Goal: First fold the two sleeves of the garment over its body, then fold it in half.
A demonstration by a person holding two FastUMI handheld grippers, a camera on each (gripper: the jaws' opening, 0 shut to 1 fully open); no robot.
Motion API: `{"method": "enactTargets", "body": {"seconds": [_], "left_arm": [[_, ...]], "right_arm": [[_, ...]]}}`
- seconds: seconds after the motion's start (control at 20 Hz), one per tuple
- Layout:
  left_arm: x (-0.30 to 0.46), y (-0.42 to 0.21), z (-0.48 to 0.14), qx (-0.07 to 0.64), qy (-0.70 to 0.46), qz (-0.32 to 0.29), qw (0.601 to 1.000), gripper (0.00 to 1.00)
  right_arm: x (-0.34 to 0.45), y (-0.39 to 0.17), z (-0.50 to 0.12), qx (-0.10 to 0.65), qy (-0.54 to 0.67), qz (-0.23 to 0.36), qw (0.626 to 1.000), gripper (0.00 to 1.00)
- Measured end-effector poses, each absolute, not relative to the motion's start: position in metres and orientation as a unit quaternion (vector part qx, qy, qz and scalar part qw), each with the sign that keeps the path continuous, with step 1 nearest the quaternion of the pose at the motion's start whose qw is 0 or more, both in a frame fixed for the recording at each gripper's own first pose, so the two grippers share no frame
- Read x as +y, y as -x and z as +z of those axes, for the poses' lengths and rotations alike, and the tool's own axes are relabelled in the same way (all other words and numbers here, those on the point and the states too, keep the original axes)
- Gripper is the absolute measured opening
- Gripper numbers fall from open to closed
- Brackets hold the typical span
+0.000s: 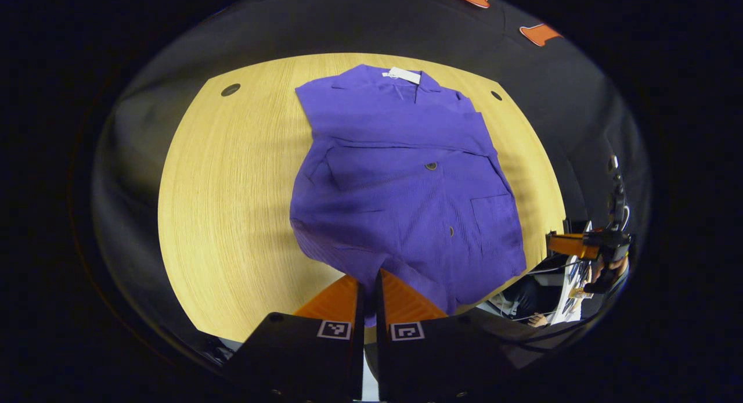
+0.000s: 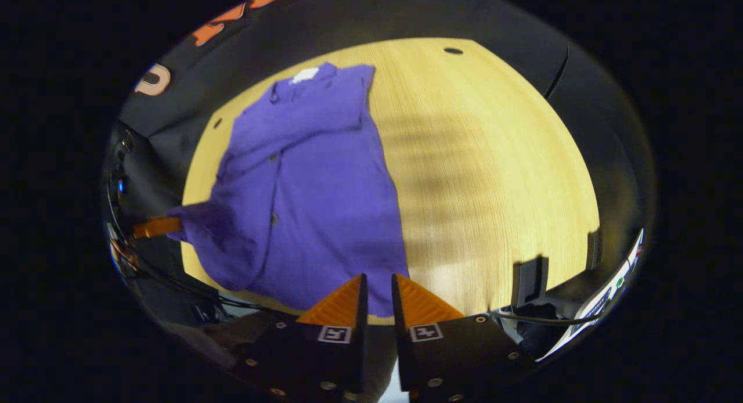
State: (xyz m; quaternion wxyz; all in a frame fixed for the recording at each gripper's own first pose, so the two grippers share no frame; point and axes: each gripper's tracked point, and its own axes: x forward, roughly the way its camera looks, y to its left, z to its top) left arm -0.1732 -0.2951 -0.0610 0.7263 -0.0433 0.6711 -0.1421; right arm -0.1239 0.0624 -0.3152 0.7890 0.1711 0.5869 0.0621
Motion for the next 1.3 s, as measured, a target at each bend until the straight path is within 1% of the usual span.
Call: {"method": "enactTargets", "body": {"seconds": [0.05,0.1,0.15,0.2,0.3,0.35,0.45,0.55,0.65,0.8,0.85,0.95,1.0,1.3], "left_arm": [[-0.293,0.173,-0.062,0.672,0.046,-0.140,0.726,0.11],[-0.291,0.174,-0.061,0.672,0.048,-0.137,0.726,0.11],[-0.289,0.174,-0.061,0.672,0.049,-0.137,0.726,0.11],[-0.287,0.177,-0.062,0.673,0.050,-0.135,0.725,0.11],[-0.285,0.179,-0.064,0.674,0.054,-0.135,0.724,0.11],[-0.283,0.181,-0.064,0.675,0.052,-0.134,0.724,0.11],[-0.280,0.182,-0.066,0.678,0.054,-0.134,0.721,0.11],[-0.276,0.182,-0.069,0.682,0.052,-0.135,0.717,0.11],[-0.273,0.180,-0.073,0.686,0.052,-0.136,0.713,0.11],[-0.273,0.172,-0.076,0.683,0.047,-0.141,0.715,0.11],[-0.276,0.170,-0.075,0.679,0.045,-0.146,0.718,0.11],[-0.277,0.170,-0.072,0.675,0.045,-0.147,0.722,0.11],[-0.277,0.170,-0.070,0.672,0.047,-0.149,0.724,0.11],[-0.276,0.160,-0.062,0.662,0.062,-0.149,0.732,0.11]], "right_arm": [[0.064,0.127,-0.325,0.590,-0.161,0.060,0.789,0.51],[0.065,0.128,-0.334,0.590,-0.145,0.062,0.792,0.46],[0.067,0.130,-0.342,0.592,-0.131,0.061,0.793,0.53],[0.073,0.131,-0.348,0.593,-0.121,0.068,0.793,0.60],[0.085,0.133,-0.360,0.601,-0.112,0.076,0.788,0.88],[0.084,0.136,-0.369,0.609,-0.099,0.067,0.784,0.94],[0.082,0.136,-0.382,0.615,-0.084,0.053,0.783,0.95],[0.079,0.129,-0.384,0.611,-0.072,0.040,0.787,0.94],[0.078,0.130,-0.386,0.623,-0.068,0.035,0.779,0.87],[0.093,0.120,-0.382,0.620,-0.087,0.033,0.779,0.27],[0.095,0.124,-0.382,0.626,-0.085,0.038,0.774,0.07],[0.100,0.119,-0.373,0.622,-0.117,0.042,0.773,0.04],[0.099,0.114,-0.365,0.618,-0.132,0.041,0.774,0.04],[0.090,0.065,-0.287,0.551,-0.170,0.049,0.815,0.04]]}}
